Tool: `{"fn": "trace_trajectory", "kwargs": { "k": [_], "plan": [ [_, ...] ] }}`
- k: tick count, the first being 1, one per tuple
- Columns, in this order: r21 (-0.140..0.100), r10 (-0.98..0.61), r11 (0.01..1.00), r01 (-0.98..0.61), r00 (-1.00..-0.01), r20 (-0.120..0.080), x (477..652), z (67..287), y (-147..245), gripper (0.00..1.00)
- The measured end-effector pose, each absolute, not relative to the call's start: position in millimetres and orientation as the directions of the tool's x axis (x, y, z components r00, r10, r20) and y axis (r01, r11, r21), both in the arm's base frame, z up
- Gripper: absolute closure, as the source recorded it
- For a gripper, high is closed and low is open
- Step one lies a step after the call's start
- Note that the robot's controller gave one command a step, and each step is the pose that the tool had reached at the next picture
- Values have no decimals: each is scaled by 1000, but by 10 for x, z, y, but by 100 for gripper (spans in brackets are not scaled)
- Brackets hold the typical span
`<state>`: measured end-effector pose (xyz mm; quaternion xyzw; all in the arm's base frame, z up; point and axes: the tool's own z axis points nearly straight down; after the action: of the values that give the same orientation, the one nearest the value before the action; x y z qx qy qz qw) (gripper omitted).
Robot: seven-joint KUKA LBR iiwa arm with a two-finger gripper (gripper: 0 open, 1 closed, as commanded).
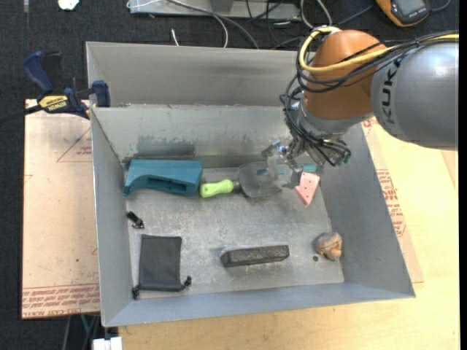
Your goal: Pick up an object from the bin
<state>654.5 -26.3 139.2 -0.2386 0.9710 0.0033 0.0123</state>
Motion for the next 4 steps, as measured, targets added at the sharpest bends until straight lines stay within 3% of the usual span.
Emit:
{"fn": "trace_trajectory", "kwargs": {
  "k": [2,3,4],
  "plan": [
    [-3,-470,883,-470,-882,-33,6556,992,-358,100],
    [3,-457,889,-458,-889,-32,6559,1246,-157,0],
    [3,-457,890,-457,-889,-32,6559,1246,-159,0]
  ]
}}
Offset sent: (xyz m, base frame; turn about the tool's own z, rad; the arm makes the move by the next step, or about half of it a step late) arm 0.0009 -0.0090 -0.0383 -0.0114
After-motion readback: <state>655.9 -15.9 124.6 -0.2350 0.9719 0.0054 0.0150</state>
